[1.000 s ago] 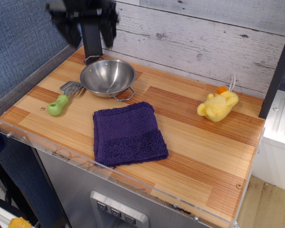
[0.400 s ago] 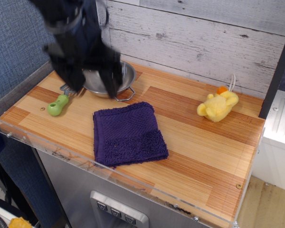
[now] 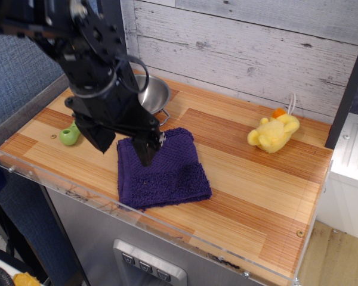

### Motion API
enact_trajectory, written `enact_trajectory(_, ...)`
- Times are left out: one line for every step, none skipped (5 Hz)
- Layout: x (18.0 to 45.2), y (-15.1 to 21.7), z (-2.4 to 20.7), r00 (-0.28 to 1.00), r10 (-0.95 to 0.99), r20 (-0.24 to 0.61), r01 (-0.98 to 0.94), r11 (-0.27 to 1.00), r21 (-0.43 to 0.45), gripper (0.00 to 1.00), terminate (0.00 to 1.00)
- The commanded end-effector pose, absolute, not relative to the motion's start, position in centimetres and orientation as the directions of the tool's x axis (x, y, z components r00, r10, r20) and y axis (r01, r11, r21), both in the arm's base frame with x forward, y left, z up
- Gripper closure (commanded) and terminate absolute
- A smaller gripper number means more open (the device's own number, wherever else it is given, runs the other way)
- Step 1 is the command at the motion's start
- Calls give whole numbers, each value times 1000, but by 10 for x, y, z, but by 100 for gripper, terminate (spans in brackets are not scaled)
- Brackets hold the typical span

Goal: Move the blue towel from center front to corner of shelf.

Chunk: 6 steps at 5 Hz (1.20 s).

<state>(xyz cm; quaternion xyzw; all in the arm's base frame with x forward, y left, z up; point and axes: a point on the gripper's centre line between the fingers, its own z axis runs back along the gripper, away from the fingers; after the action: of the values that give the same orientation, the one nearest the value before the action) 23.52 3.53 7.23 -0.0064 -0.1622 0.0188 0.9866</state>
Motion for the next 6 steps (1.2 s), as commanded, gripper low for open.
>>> enact_trajectory(263,34,62,944,52,327,-54,999,-4,0,0)
enact_trajectory(274,30,48,952,47,301,-53,999,11,0,0)
enact_trajectory(279,27,35,960,42,277,-51,998,25,0,0)
enact_trajectory(281,24,25,965,37,259,-47,998,32,0,0)
enact_trajectory(281,23,18,969,44,242,-55,998,37,0,0)
enact_trajectory(283,20,14,971,46,236,-59,997,47,0,0)
